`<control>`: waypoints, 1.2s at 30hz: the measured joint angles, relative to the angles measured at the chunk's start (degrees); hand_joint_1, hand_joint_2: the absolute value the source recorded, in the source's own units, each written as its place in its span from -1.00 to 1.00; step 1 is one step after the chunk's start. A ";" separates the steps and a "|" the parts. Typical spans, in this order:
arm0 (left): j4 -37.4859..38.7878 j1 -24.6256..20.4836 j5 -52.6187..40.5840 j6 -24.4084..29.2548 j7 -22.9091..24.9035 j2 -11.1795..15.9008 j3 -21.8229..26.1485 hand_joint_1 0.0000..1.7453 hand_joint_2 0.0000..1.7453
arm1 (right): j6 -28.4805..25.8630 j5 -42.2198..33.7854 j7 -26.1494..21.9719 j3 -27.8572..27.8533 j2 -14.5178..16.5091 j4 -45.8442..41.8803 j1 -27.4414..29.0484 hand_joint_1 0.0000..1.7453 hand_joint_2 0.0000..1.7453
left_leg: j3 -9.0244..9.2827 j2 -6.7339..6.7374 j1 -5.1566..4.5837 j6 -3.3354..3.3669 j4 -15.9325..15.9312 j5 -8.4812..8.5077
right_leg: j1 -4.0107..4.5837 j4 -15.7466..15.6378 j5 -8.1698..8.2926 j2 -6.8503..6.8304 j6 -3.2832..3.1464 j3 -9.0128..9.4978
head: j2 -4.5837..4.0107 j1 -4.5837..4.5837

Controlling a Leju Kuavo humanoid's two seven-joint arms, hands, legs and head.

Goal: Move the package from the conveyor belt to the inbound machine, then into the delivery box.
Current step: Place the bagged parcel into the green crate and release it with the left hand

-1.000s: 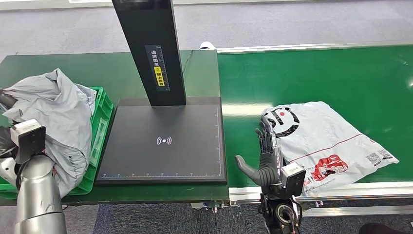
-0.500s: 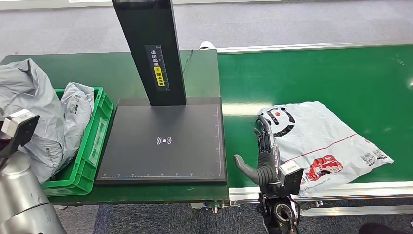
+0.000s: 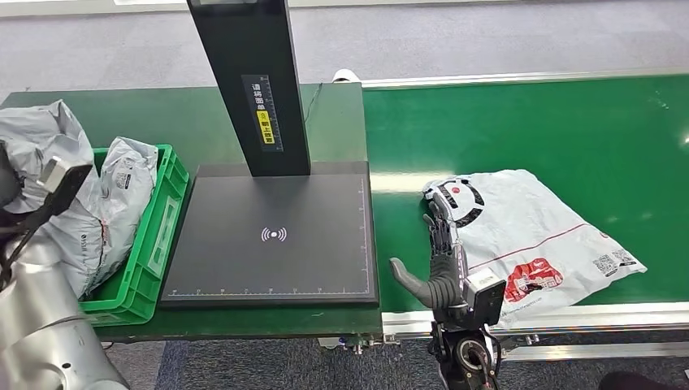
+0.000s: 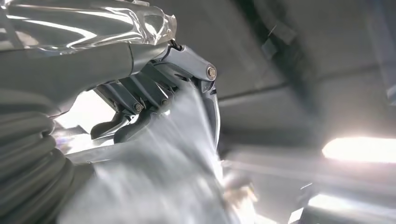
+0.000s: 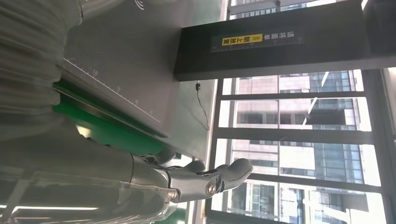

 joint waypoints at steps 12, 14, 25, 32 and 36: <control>26.17 -5.23 0.80 -3.98 17.94 4.83 -12.37 0.39 1.00 | -0.30 -0.05 0.80 -0.26 -0.22 -1.03 0.53 -1.00 1.00 | -0.01 0.00 -0.02 0.00 0.01 0.00 | -0.03 -0.01 0.00 0.00 0.00 -0.01 | 0.00 0.01; 28.72 -5.42 2.28 -5.45 18.09 4.87 -14.37 -0.61 1.00 | -0.27 -0.04 0.81 -0.27 -0.31 -1.03 0.54 -1.00 1.00 | -0.01 0.01 -0.02 0.00 0.01 0.00 | -0.03 0.00 0.00 0.01 0.00 -0.01 | 0.00 0.01; 39.39 -8.26 -7.70 -19.36 32.82 7.10 -23.75 -1.00 1.00 | -0.33 0.06 1.45 -0.40 -0.54 -0.98 0.24 -1.00 1.00 | -0.01 -0.02 -0.01 0.00 0.01 0.01 | -0.01 0.00 0.01 0.00 0.00 0.02 | 0.00 0.00; 41.35 -9.43 -8.99 -17.04 37.21 8.38 -26.79 -1.00 1.00 | -0.01 0.30 2.04 -0.64 -0.65 -0.76 -0.12 -1.00 1.00 | -0.01 0.02 -0.01 0.00 0.01 0.00 | -0.01 0.01 0.01 0.02 0.01 -0.02 | 0.00 -0.01; 40.40 -8.44 -8.48 -7.39 36.30 9.51 -27.15 -1.00 1.00 | 0.00 0.50 2.45 -0.67 -0.64 -0.76 -0.11 -1.00 1.00 | -0.04 0.04 0.00 0.00 -0.01 0.00 | 0.01 0.02 0.00 0.03 0.00 -0.03 | 0.00 -0.01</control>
